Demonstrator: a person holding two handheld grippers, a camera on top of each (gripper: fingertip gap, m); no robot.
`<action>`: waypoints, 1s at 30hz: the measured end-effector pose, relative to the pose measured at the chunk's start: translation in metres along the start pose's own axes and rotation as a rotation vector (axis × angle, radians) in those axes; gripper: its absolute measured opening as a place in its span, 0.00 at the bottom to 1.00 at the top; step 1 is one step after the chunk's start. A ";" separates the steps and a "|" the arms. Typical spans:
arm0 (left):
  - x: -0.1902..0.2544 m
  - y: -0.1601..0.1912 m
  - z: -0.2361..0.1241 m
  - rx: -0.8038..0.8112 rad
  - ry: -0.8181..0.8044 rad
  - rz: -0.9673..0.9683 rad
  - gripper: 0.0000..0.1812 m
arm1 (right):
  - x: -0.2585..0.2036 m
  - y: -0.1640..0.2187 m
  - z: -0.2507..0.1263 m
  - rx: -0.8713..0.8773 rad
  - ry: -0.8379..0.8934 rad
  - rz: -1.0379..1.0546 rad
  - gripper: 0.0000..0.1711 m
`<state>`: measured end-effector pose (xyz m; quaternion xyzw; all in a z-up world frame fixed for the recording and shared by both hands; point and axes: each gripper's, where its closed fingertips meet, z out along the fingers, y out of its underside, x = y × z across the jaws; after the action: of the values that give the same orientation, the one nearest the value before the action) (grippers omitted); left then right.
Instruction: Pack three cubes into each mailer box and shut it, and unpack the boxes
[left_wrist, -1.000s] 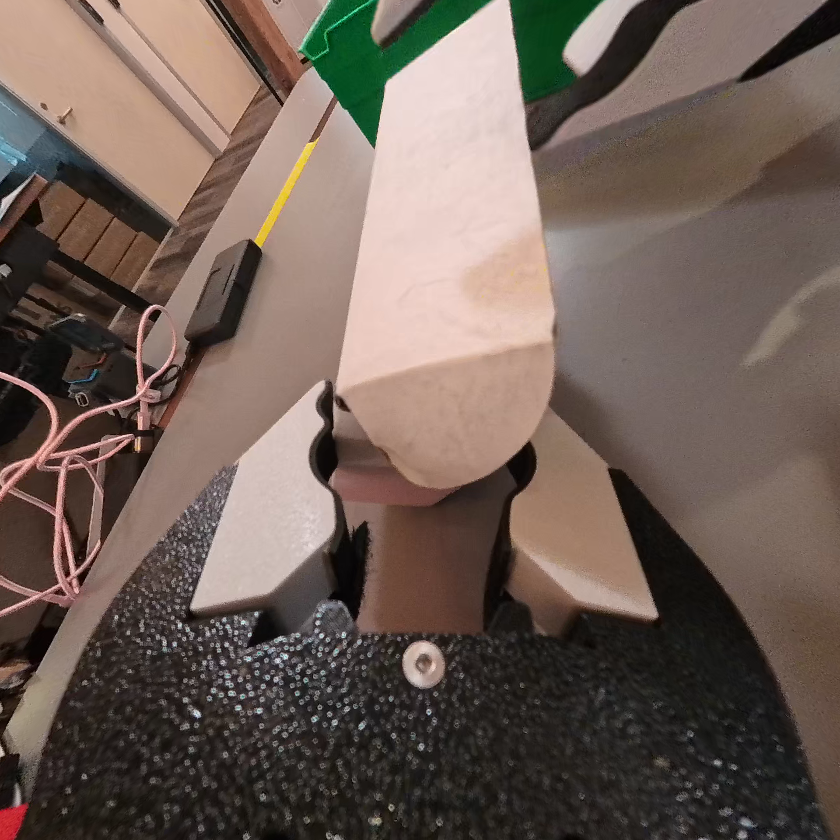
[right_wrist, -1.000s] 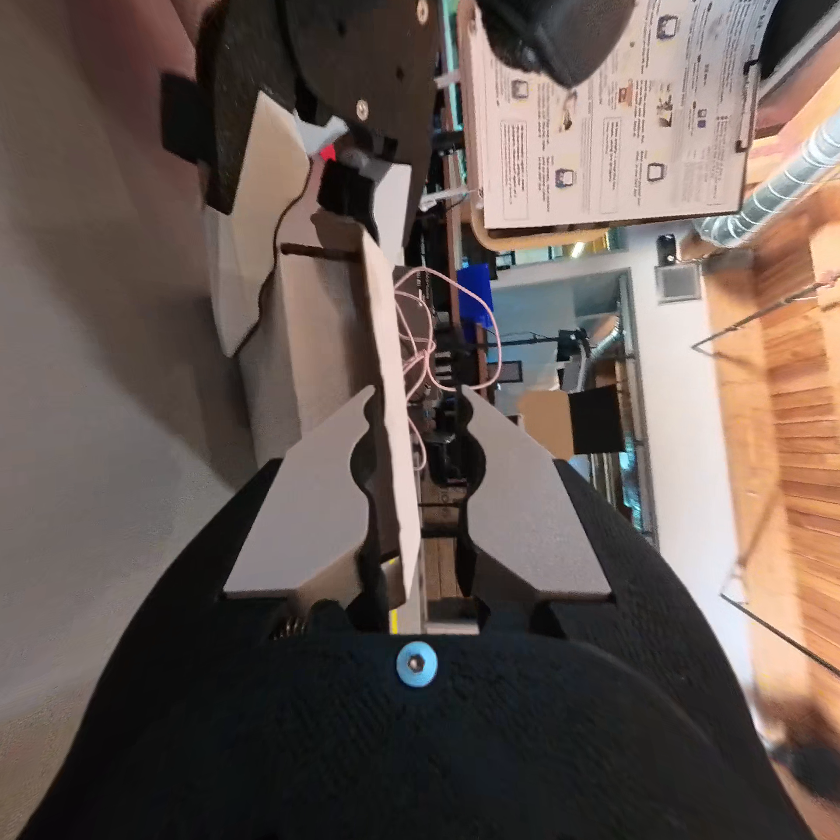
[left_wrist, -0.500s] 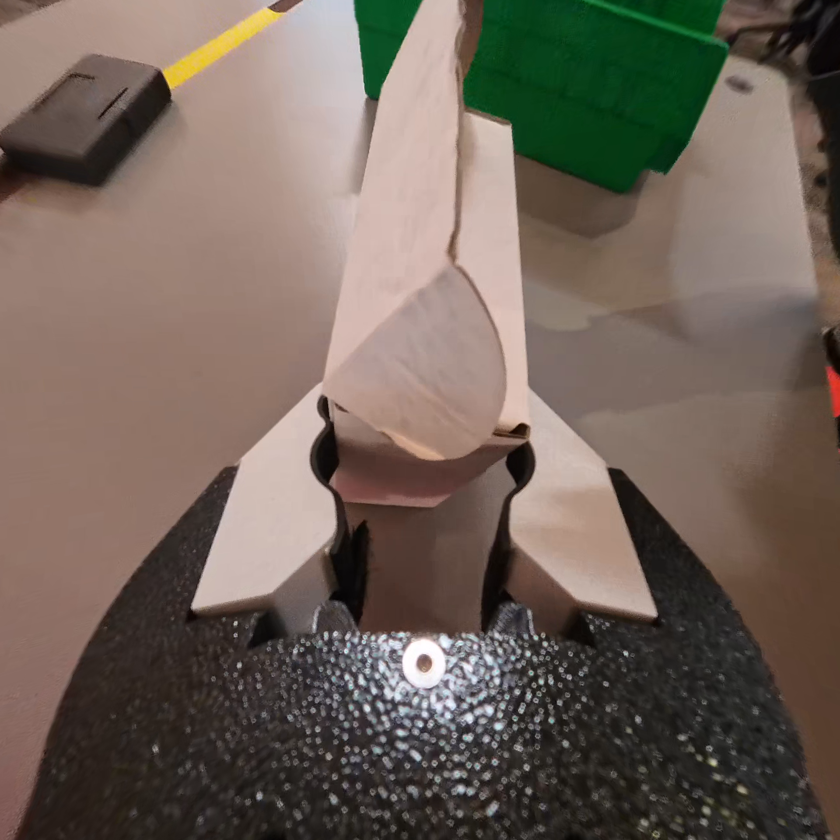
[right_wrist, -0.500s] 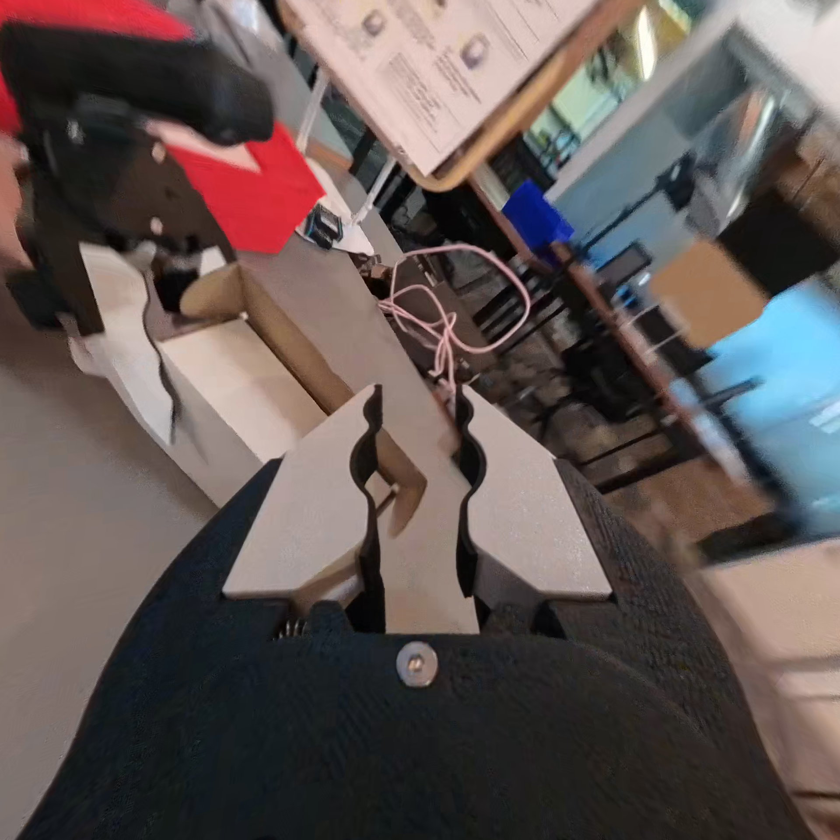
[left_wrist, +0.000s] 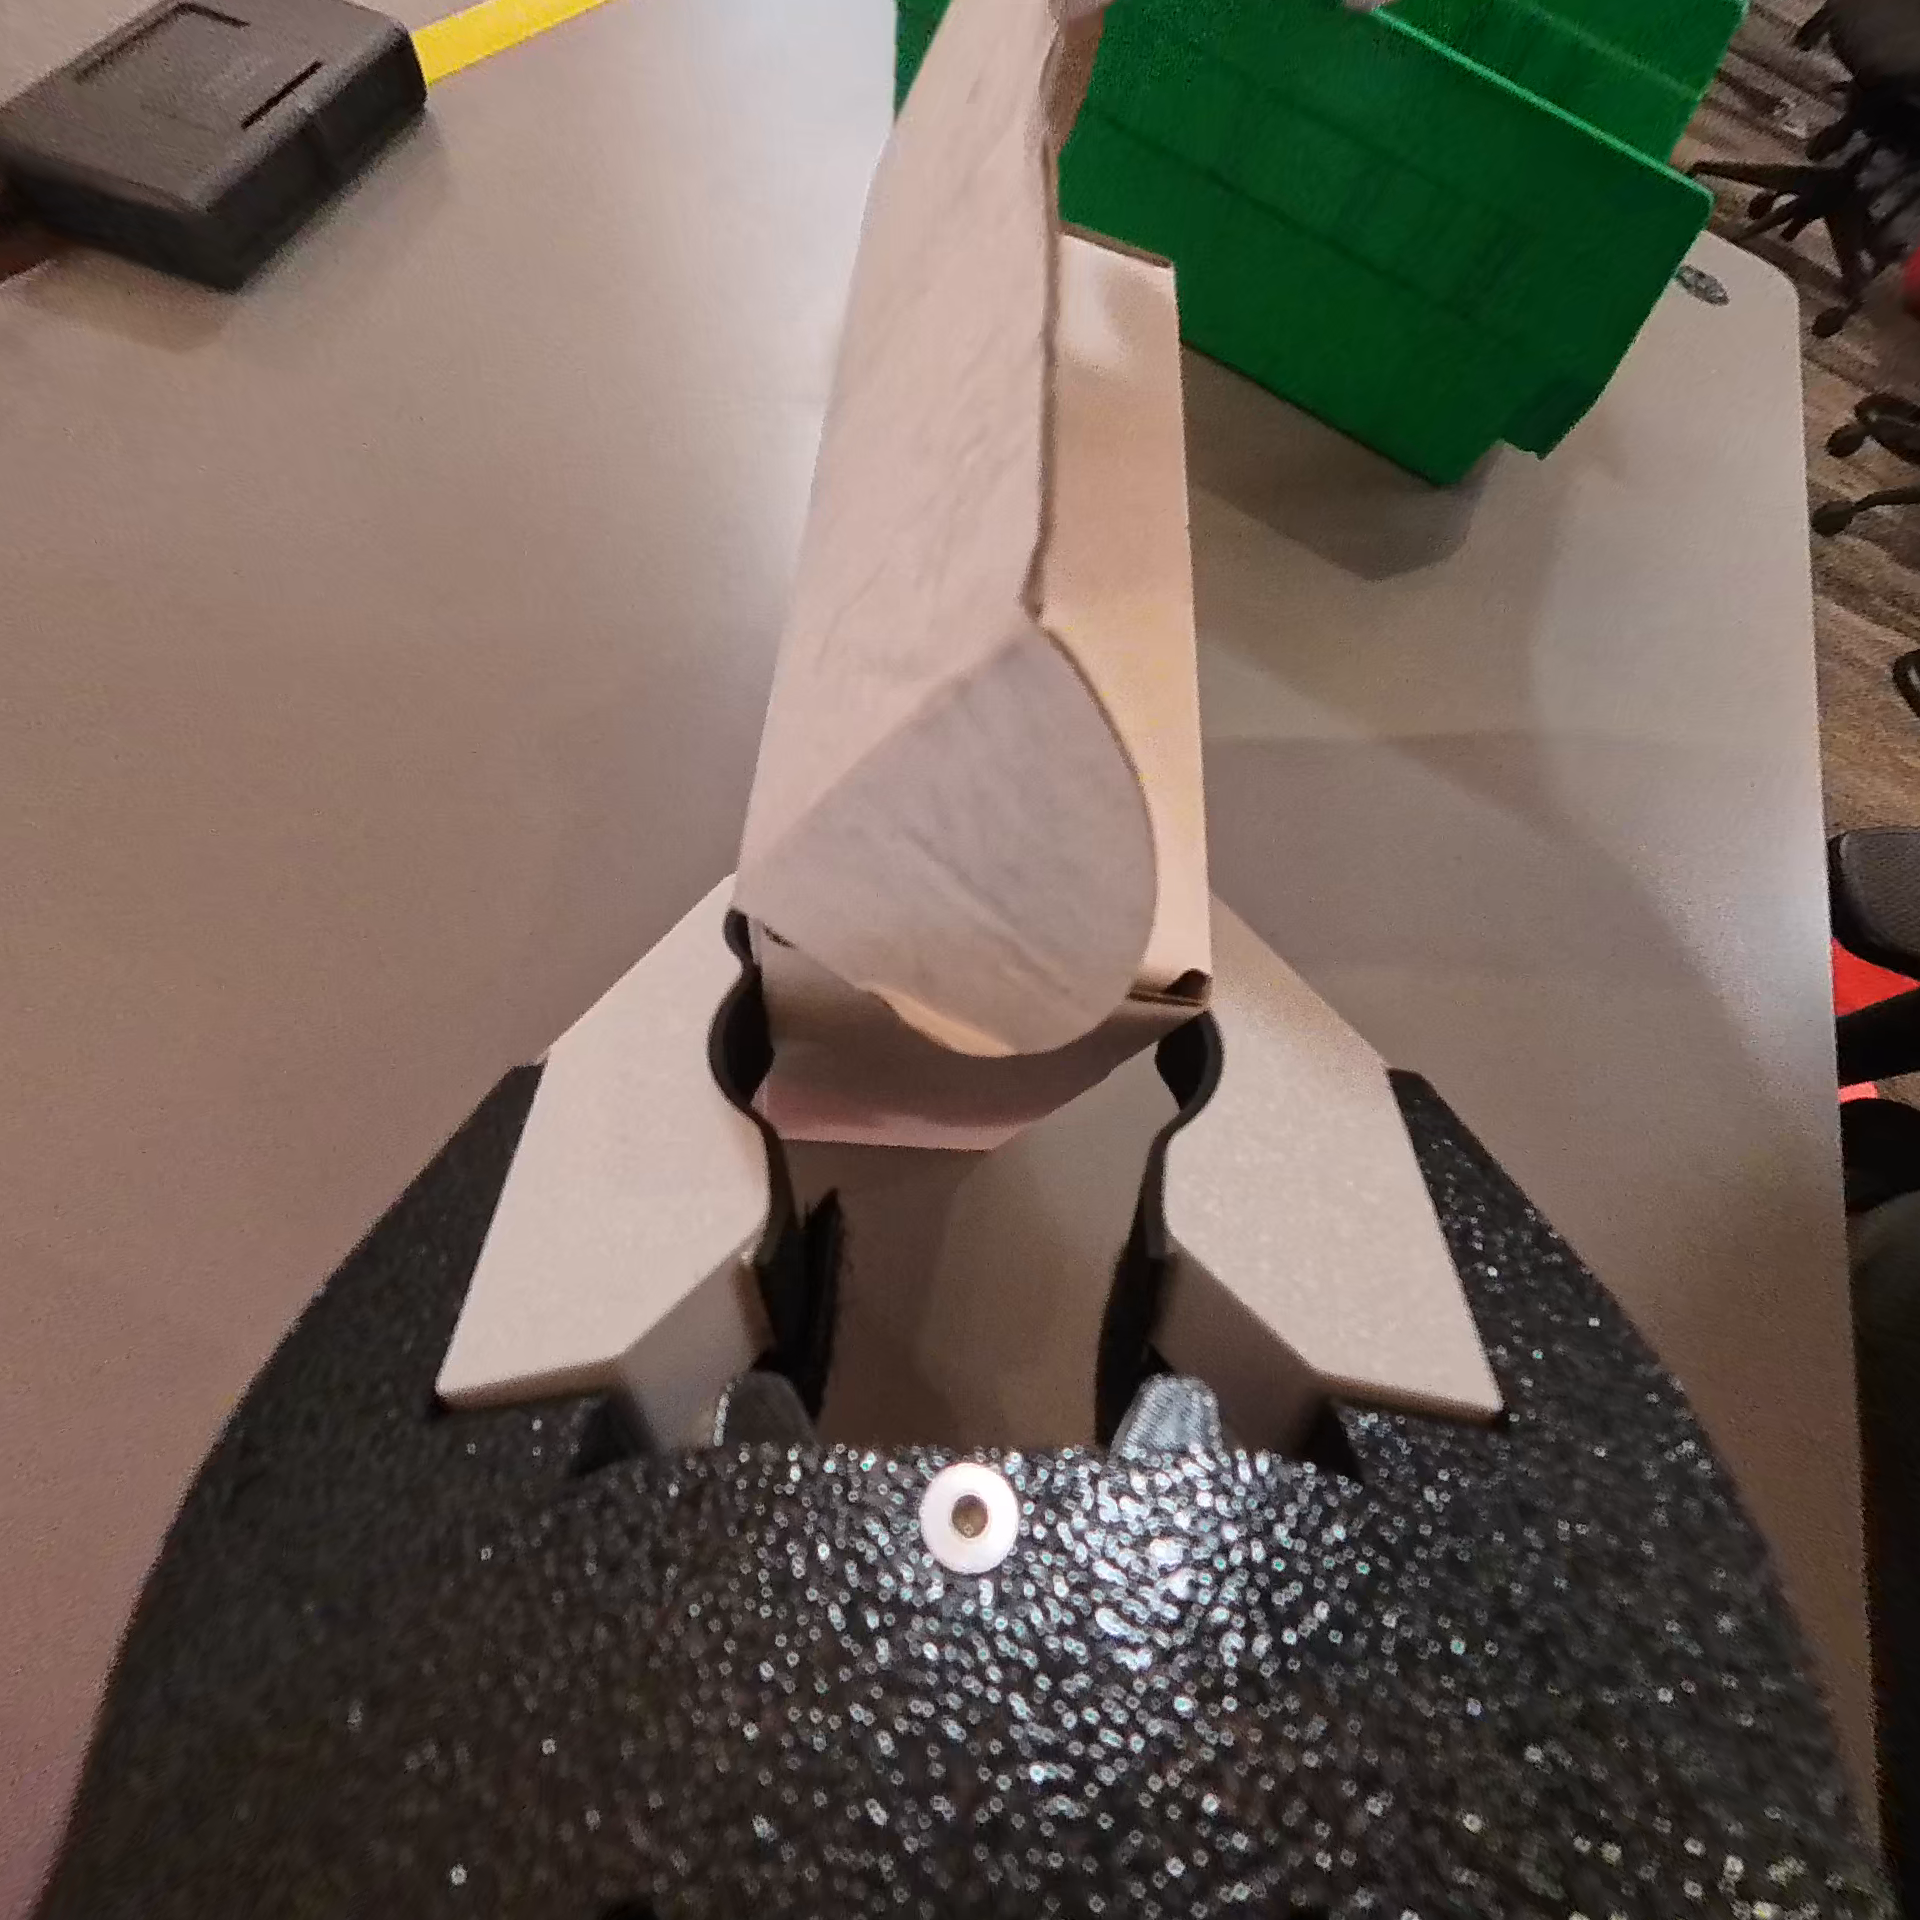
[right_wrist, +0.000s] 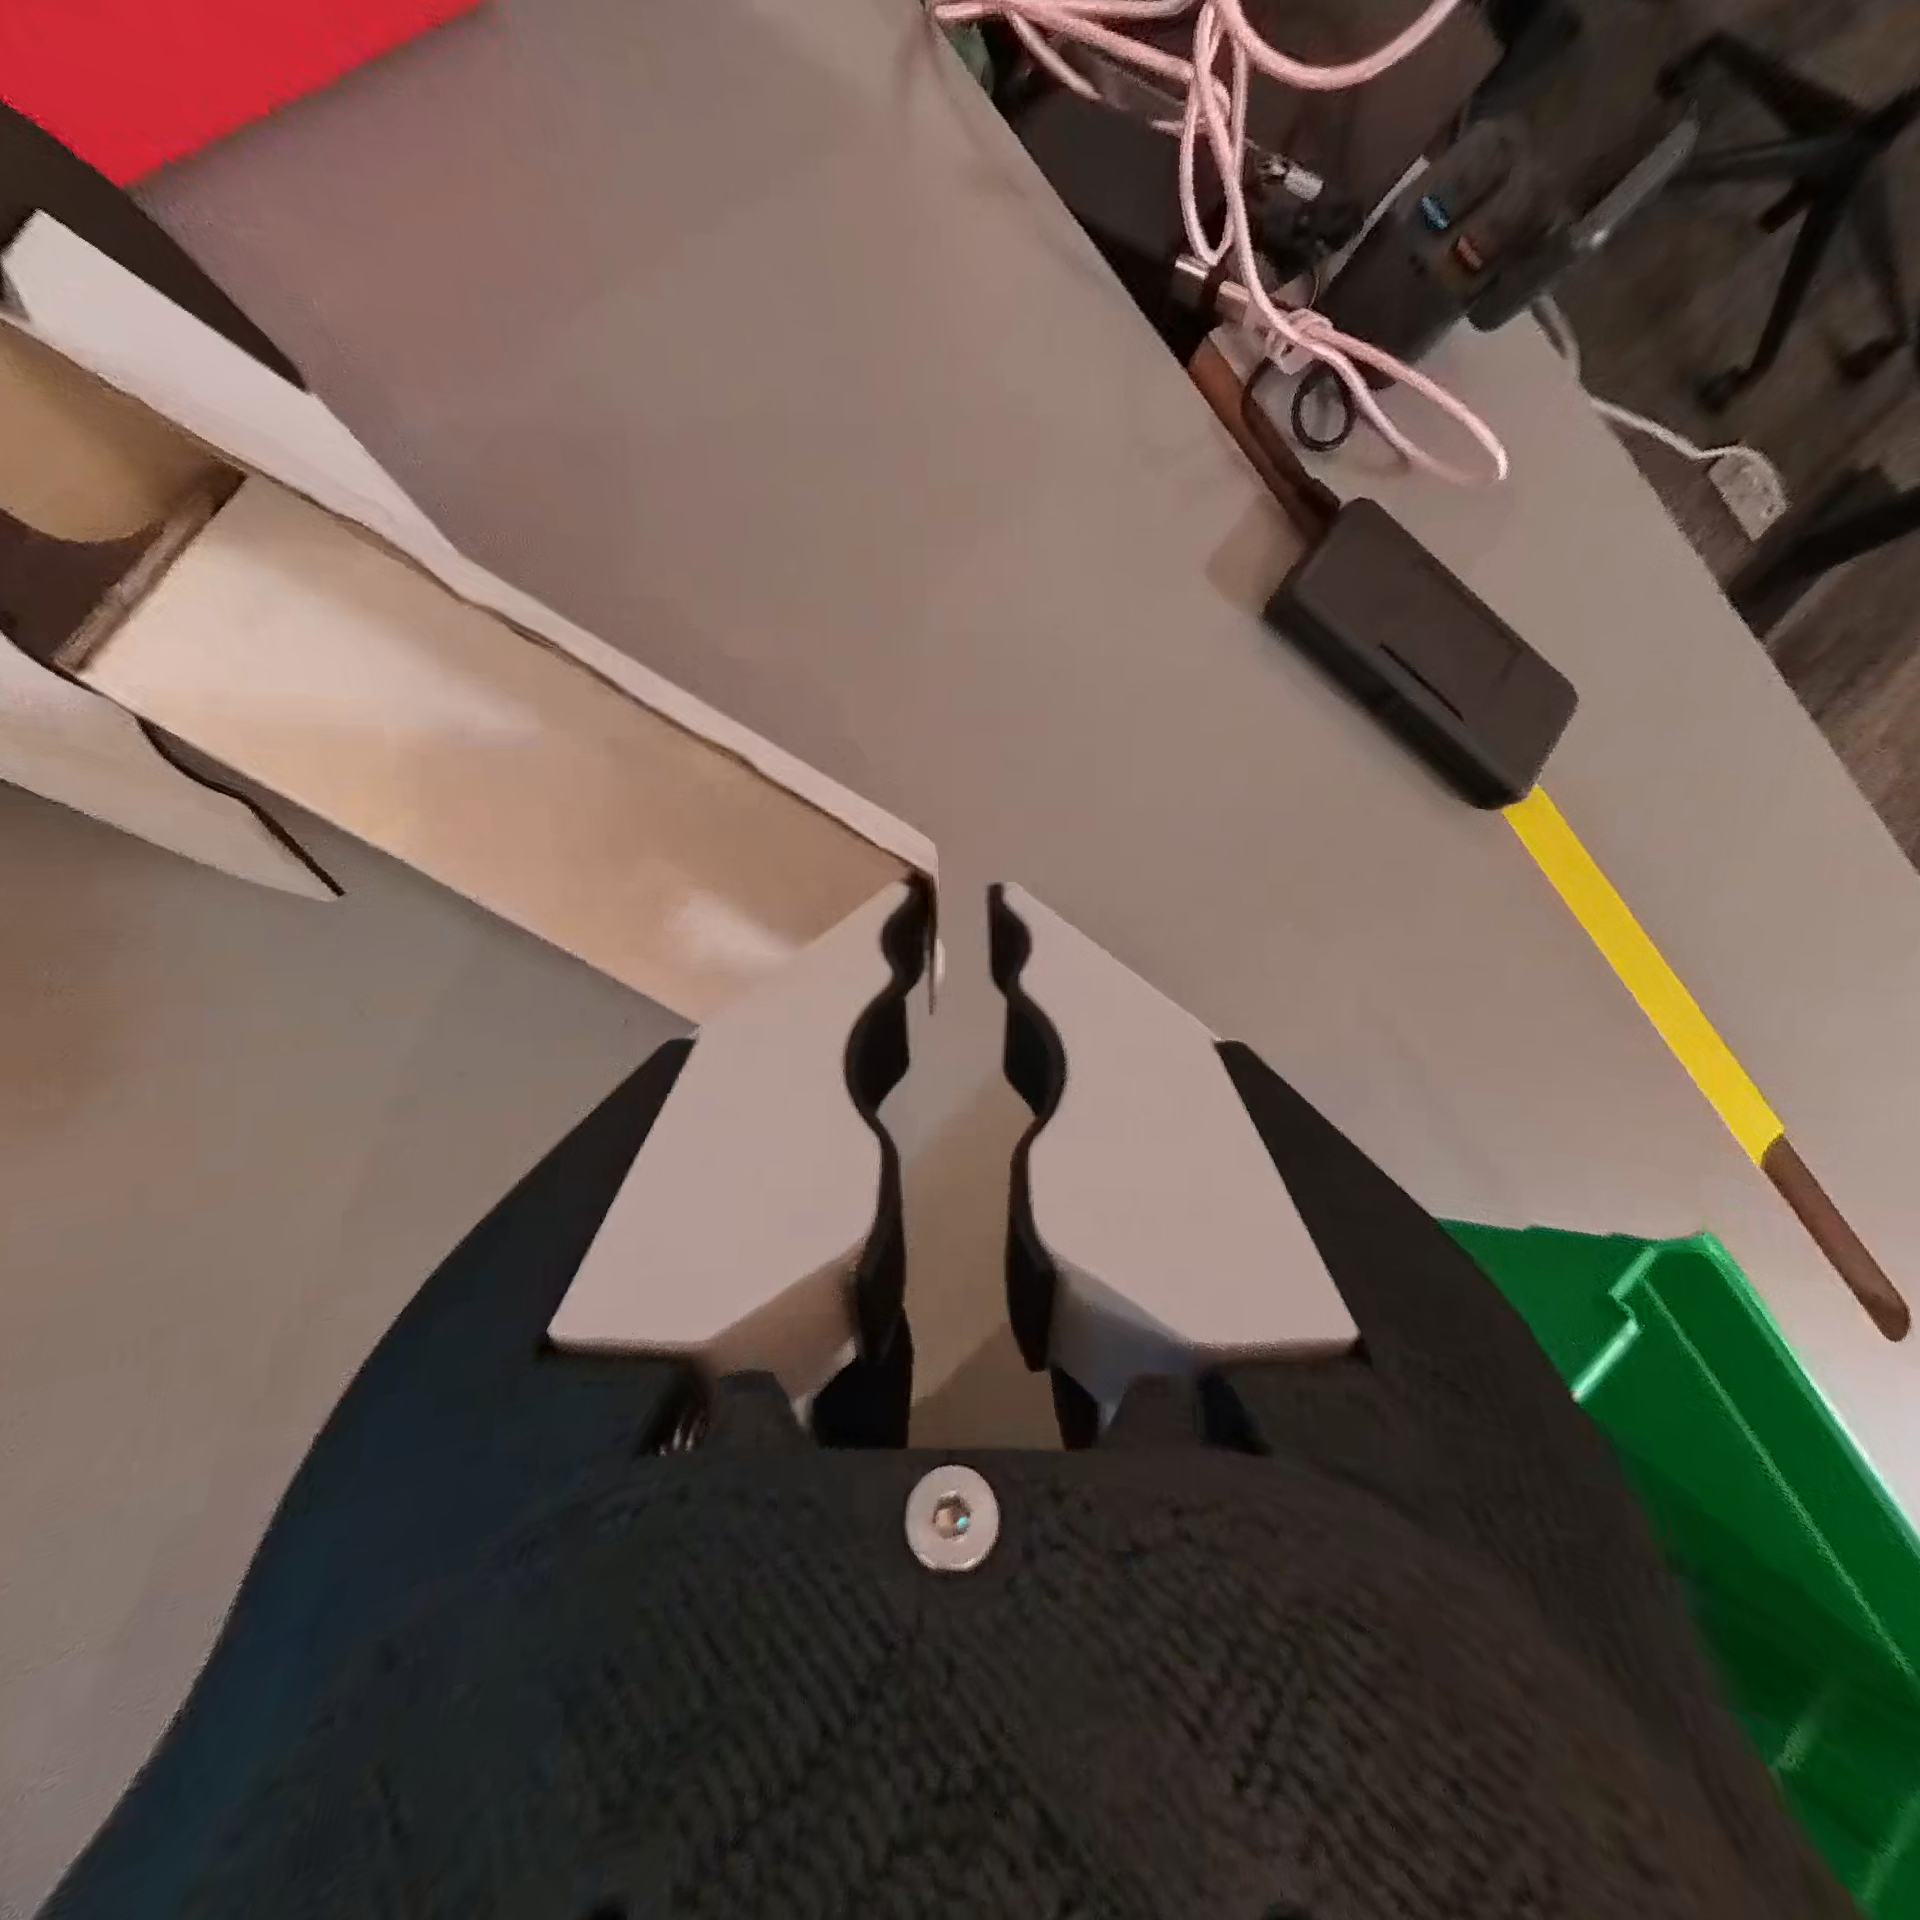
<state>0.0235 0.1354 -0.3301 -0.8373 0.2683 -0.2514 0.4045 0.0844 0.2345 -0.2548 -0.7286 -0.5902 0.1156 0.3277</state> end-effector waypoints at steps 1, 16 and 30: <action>-0.001 0.000 0.000 -0.006 -0.004 -0.011 0.41 | -0.002 -0.002 0.001 -0.011 -0.028 0.015 0.06; -0.006 0.003 0.002 -0.116 -0.038 -0.045 0.41 | 0.004 -0.016 0.010 -0.278 -0.281 0.419 0.01; -0.008 0.004 0.002 -0.130 -0.023 -0.043 0.41 | 0.001 -0.010 0.007 -0.022 -0.181 0.410 0.01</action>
<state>0.0180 0.1399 -0.3357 -0.8701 0.2615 -0.2327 0.3470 0.0728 0.2388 -0.2531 -0.8237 -0.4578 0.2382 0.2350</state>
